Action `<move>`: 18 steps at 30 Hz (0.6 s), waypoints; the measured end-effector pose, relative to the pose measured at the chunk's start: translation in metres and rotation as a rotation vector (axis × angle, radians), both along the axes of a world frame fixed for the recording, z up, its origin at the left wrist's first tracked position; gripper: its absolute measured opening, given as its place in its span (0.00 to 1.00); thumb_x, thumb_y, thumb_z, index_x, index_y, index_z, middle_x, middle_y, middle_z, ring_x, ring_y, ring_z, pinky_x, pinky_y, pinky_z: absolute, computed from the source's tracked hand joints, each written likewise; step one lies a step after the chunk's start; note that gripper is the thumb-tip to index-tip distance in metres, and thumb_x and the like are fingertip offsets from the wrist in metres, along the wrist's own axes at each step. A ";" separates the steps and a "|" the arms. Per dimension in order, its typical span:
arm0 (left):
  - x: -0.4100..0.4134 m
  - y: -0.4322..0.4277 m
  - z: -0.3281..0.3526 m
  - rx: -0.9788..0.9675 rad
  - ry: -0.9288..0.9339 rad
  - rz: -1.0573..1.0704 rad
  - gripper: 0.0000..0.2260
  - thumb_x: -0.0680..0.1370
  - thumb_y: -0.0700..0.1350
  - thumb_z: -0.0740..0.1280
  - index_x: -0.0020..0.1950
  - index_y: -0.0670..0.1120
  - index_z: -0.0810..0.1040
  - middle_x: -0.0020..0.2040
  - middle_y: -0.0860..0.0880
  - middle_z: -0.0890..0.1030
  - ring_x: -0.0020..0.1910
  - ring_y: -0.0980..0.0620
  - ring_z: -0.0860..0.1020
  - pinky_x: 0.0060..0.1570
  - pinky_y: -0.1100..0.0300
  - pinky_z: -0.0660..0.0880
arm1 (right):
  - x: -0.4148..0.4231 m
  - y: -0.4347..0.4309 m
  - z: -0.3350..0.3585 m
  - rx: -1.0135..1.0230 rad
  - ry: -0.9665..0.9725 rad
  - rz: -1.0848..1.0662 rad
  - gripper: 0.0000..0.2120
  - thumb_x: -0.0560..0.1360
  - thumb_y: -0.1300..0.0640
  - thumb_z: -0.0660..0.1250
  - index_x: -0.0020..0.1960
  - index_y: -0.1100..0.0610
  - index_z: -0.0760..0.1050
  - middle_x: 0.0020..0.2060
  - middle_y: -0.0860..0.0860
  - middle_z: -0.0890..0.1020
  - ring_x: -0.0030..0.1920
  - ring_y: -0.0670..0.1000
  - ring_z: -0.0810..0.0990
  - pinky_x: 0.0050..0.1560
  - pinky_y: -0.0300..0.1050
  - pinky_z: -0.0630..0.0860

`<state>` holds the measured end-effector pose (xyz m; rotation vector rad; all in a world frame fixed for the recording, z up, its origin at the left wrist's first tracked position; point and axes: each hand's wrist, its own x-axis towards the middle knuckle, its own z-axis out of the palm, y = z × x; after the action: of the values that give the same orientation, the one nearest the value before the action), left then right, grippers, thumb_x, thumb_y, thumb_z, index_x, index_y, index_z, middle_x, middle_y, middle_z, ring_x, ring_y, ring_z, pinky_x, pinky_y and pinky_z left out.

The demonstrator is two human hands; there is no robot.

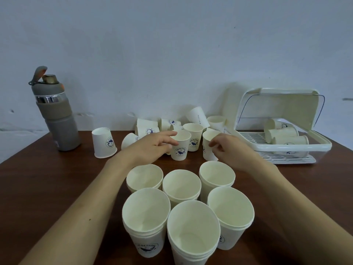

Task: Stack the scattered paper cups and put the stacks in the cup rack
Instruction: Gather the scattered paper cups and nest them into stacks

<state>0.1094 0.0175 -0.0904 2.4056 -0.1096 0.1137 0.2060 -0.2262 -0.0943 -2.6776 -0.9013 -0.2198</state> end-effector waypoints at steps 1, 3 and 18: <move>-0.001 0.002 0.001 -0.017 0.016 0.001 0.15 0.84 0.42 0.60 0.68 0.50 0.79 0.77 0.62 0.65 0.66 0.56 0.73 0.50 0.71 0.69 | -0.002 0.000 0.001 0.002 0.000 -0.002 0.16 0.78 0.61 0.60 0.62 0.57 0.81 0.60 0.54 0.83 0.55 0.55 0.82 0.54 0.45 0.75; -0.003 0.005 0.004 -0.038 0.023 0.010 0.14 0.84 0.44 0.60 0.68 0.51 0.79 0.77 0.61 0.65 0.70 0.52 0.71 0.53 0.69 0.69 | -0.004 0.001 0.004 0.014 0.004 0.007 0.16 0.79 0.60 0.60 0.62 0.57 0.81 0.59 0.54 0.83 0.55 0.55 0.82 0.53 0.44 0.73; -0.008 0.000 0.010 -0.088 0.085 0.039 0.14 0.84 0.51 0.59 0.68 0.53 0.77 0.75 0.65 0.66 0.50 0.70 0.78 0.43 0.67 0.73 | -0.011 0.001 0.008 0.038 0.167 0.216 0.18 0.81 0.66 0.58 0.68 0.56 0.77 0.65 0.50 0.80 0.66 0.50 0.75 0.67 0.39 0.66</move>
<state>0.1017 0.0171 -0.0805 2.3211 -0.0175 0.0342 0.1948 -0.2254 -0.0868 -2.4956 -1.1095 0.0343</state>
